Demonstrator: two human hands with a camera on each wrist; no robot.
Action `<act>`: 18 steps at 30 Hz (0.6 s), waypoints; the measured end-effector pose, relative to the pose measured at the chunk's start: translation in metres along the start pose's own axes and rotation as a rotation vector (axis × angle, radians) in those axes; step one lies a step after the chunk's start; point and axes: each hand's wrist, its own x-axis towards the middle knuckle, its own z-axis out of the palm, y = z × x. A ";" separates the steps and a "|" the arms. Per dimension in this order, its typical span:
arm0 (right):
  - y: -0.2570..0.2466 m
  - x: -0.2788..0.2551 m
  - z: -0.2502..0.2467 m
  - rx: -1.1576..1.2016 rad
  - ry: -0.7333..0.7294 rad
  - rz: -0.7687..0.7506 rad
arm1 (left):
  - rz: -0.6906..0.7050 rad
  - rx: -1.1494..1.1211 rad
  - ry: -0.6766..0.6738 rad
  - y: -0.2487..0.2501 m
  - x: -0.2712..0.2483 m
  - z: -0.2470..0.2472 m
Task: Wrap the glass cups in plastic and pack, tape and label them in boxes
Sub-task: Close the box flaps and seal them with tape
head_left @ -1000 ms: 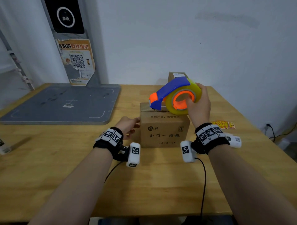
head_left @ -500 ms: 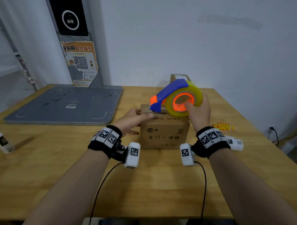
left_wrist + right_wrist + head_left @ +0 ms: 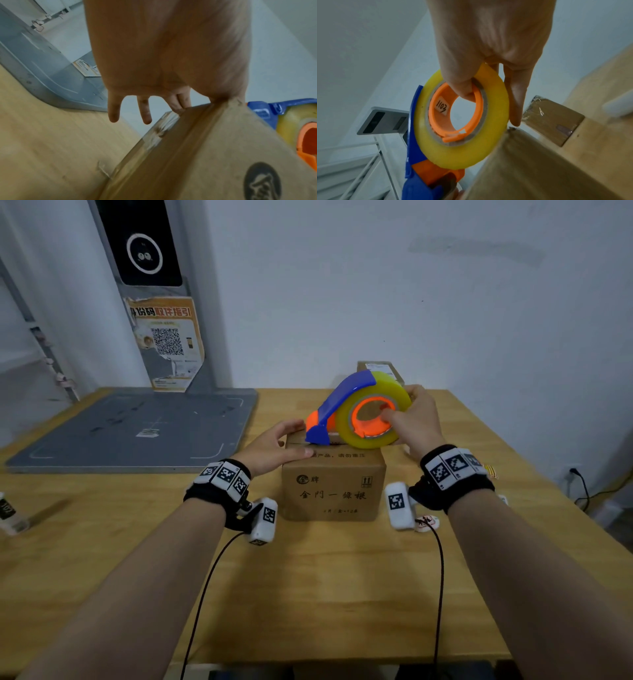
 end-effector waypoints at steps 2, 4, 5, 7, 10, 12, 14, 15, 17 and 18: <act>-0.004 0.003 -0.001 -0.019 -0.012 -0.047 | 0.000 0.001 -0.004 -0.001 0.001 -0.001; -0.004 0.004 -0.003 -0.037 -0.018 -0.079 | -0.001 0.006 -0.003 -0.002 0.001 -0.001; -0.003 0.004 -0.006 -0.046 -0.015 -0.091 | -0.004 0.004 -0.003 -0.004 0.001 -0.001; 0.001 0.008 -0.014 -0.060 0.007 -0.108 | -0.008 -0.003 -0.003 -0.006 0.002 -0.002; 0.008 0.011 -0.031 -0.101 0.023 -0.151 | -0.018 -0.005 0.002 -0.007 0.000 -0.003; 0.013 0.012 -0.043 -0.118 0.046 -0.187 | -0.025 -0.008 0.005 -0.005 0.000 -0.002; 0.016 0.013 -0.053 -0.127 0.079 -0.222 | -0.031 -0.008 0.010 -0.004 -0.001 -0.002; 0.017 0.013 -0.058 -0.131 0.101 -0.236 | -0.033 -0.013 0.013 -0.003 -0.001 -0.002; 0.021 0.016 -0.071 -0.127 0.166 -0.265 | -0.028 -0.021 0.021 -0.003 -0.001 -0.001; 0.024 0.018 -0.078 -0.129 0.201 -0.276 | -0.031 -0.022 0.024 -0.003 -0.001 -0.001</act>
